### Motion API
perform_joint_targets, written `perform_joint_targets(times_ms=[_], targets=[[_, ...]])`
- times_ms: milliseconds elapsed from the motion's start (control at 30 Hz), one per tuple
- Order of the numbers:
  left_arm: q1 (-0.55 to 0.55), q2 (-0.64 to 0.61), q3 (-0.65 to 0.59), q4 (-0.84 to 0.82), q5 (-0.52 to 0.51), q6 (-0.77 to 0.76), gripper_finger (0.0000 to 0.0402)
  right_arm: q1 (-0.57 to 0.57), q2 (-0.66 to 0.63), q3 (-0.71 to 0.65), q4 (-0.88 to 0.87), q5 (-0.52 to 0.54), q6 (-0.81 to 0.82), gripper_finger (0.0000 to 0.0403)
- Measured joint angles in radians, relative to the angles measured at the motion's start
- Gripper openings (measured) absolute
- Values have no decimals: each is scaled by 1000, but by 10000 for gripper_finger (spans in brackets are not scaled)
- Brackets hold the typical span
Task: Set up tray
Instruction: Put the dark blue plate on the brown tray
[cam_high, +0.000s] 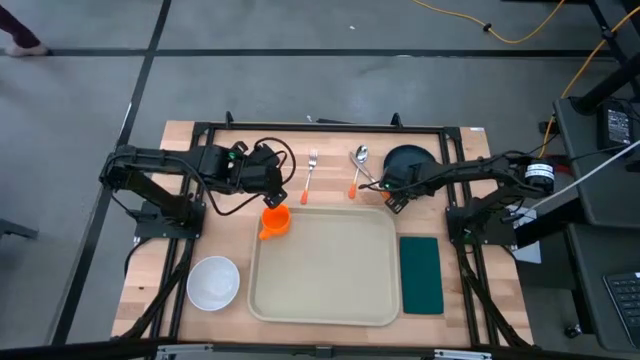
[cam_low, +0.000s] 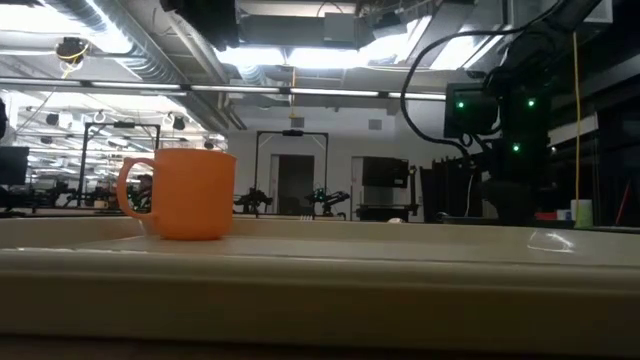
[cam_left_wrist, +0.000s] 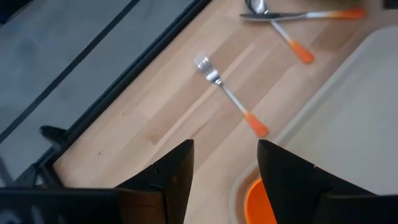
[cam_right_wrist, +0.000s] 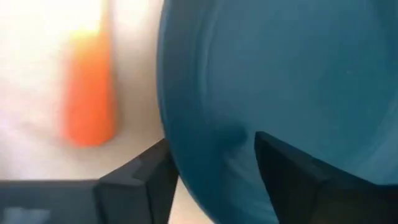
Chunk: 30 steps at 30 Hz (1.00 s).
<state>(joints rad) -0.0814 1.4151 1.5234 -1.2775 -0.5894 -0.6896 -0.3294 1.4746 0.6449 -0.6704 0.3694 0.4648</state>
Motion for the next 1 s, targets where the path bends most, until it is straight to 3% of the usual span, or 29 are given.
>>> perform_joint_targets(times_ms=[167,367,633,867,1000], targets=[[0,0,0,32,0,22,172,-30,0,-2,1,-15,-2,132],[0,0,0,33,0,11,169,-37,-3,11,-3,-35,-49,20],[0,0,0,23,-1,4,168,4,-13,164,-171,-109,-124,12],[16,0,0,-56,-47,-8,166,117,-103,407,-323,-172,-183,12],[61,0,0,-135,-47,-42,165,217,-146,578,-401,-263,-182,12]])
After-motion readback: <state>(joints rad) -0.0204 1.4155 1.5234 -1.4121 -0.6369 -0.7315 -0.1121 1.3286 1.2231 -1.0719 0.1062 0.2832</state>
